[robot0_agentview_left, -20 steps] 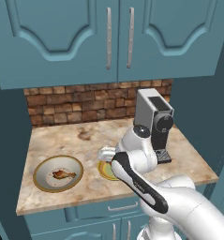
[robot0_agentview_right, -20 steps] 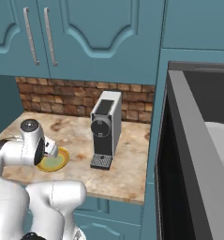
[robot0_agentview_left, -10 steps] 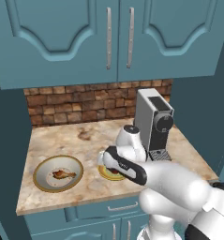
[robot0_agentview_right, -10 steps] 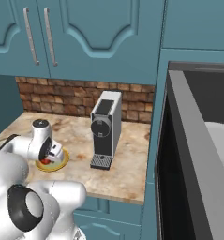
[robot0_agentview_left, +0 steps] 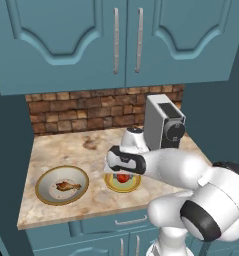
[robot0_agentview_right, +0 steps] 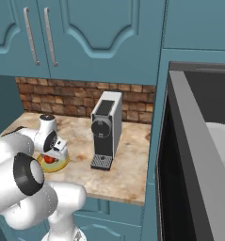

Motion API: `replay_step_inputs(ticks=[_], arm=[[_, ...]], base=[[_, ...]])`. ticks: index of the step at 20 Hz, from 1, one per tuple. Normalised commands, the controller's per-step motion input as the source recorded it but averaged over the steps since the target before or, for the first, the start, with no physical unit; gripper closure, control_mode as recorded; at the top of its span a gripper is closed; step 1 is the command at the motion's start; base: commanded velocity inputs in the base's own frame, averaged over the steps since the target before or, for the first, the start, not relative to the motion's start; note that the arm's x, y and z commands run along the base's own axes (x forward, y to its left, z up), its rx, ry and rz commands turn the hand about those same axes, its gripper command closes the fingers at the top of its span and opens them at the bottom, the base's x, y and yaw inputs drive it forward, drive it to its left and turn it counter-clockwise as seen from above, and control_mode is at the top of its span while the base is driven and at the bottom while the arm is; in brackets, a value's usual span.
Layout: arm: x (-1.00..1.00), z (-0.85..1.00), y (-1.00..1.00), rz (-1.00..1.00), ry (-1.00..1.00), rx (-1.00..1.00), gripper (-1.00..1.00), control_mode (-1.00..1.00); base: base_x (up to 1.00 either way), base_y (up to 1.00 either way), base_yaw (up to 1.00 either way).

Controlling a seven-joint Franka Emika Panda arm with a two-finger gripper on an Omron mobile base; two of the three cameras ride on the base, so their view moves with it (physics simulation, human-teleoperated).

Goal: Remove the apple from the bowl and place it on the small plate. Then place the bowl with only the chicken drumstick in the microwave, close the door, and press the start button to microwave the chicken drumstick.

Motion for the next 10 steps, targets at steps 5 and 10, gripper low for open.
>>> replay_step_inputs(ticks=[5, 10], arm=[[-0.07, -0.02, -0.12, -0.02, 0.01, 0.00, -1.00, -1.00], [-0.26, 0.34, -0.02, -0.03, 0.00, 0.00, -1.00, -1.00]], base=[[0.00, 0.00, 0.00], [0.00, 0.00, 0.00]])
